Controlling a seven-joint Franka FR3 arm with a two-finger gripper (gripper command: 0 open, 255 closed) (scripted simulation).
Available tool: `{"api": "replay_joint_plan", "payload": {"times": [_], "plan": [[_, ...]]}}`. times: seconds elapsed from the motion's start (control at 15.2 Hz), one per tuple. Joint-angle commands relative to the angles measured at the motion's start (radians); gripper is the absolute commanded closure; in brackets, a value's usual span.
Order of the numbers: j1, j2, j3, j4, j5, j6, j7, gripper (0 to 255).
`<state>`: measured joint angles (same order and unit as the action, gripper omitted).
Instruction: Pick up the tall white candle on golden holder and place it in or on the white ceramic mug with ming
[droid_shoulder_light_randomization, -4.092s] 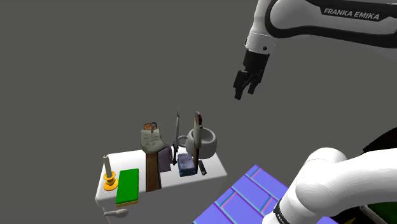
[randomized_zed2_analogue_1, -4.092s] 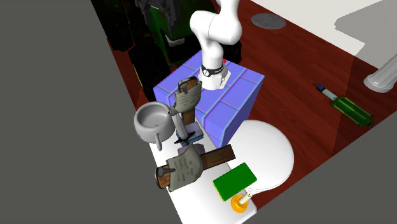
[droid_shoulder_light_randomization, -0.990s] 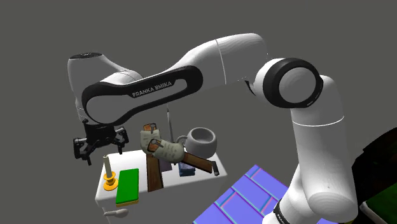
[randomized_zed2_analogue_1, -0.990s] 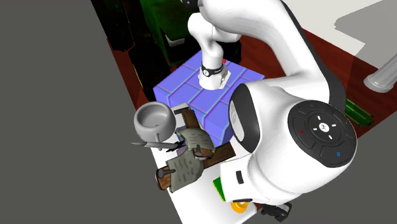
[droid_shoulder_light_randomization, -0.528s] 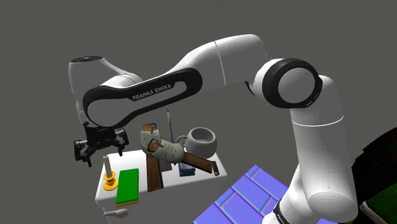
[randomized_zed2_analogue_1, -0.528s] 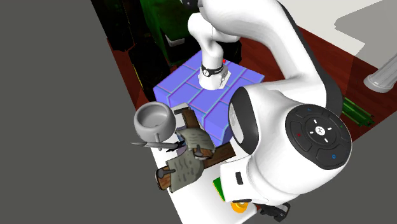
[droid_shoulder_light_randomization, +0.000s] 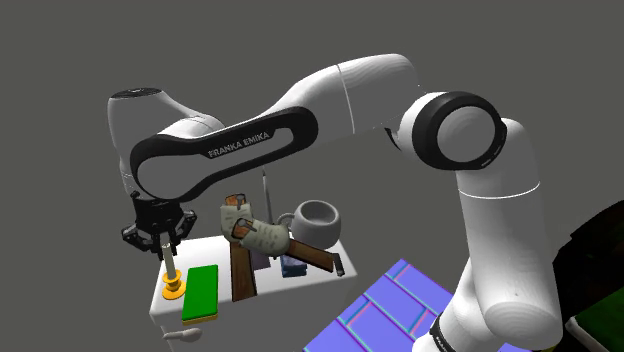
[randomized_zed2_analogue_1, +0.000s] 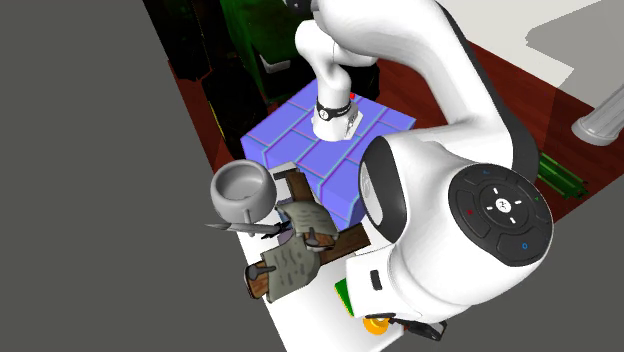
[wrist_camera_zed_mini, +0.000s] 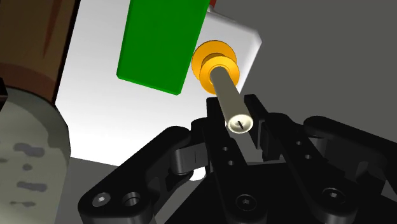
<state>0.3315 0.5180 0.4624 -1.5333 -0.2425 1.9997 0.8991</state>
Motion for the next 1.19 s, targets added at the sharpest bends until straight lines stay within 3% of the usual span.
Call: {"api": "replay_joint_plan", "payload": {"times": [0.0, 1.12], "plan": [[0.0, 0.0, 0.0, 0.0, 0.0, 0.0, 0.0, 255], [0.006, -0.043, 0.015, 0.14, 0.026, -0.178, -0.02, 255]]}}
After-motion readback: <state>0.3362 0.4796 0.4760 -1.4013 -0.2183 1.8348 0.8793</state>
